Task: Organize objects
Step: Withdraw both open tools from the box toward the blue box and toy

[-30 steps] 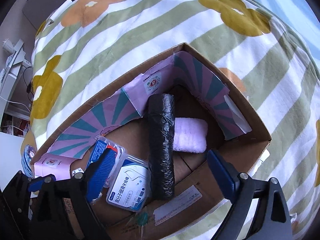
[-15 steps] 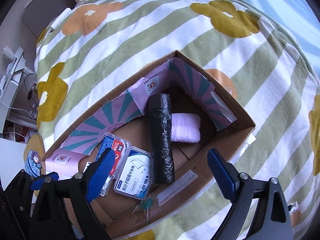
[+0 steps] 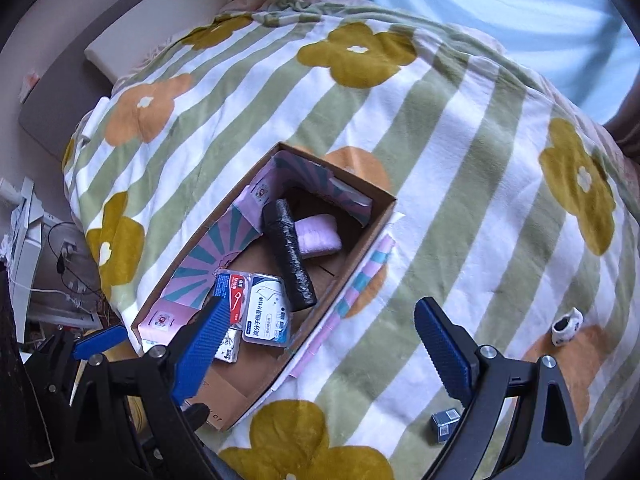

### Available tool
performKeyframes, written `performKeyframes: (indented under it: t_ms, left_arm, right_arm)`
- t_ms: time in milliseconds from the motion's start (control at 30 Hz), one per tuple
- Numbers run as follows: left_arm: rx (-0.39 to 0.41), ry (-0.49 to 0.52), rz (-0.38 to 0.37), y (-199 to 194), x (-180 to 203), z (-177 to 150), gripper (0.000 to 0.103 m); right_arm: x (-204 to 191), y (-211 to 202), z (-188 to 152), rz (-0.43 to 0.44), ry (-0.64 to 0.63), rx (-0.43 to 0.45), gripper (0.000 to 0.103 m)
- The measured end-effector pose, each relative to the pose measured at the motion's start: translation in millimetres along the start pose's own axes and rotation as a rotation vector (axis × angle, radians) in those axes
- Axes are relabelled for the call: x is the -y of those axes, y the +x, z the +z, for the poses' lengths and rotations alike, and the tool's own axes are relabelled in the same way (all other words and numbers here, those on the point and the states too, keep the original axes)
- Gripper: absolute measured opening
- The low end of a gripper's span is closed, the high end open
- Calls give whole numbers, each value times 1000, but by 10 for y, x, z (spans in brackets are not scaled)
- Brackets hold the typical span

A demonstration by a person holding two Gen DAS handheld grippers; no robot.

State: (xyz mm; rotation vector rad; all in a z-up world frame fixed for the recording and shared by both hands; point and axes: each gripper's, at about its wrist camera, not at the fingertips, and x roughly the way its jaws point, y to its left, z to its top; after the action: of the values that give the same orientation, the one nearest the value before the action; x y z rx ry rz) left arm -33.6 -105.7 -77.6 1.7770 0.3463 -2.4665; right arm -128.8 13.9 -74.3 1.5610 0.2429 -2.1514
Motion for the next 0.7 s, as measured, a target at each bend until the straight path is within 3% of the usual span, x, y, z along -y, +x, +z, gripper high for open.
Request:
performKeyframes:
  t_ms: [267,700]
  left_arm:
    - [36,148,-26,-151,423,61,103]
    - [72,324,-139,-239,1142,6,103]
  right_arm:
    - [567,-520,-450,-118,198,70,97]
    - [1167,-1080,-1320,-268,440,116,97]
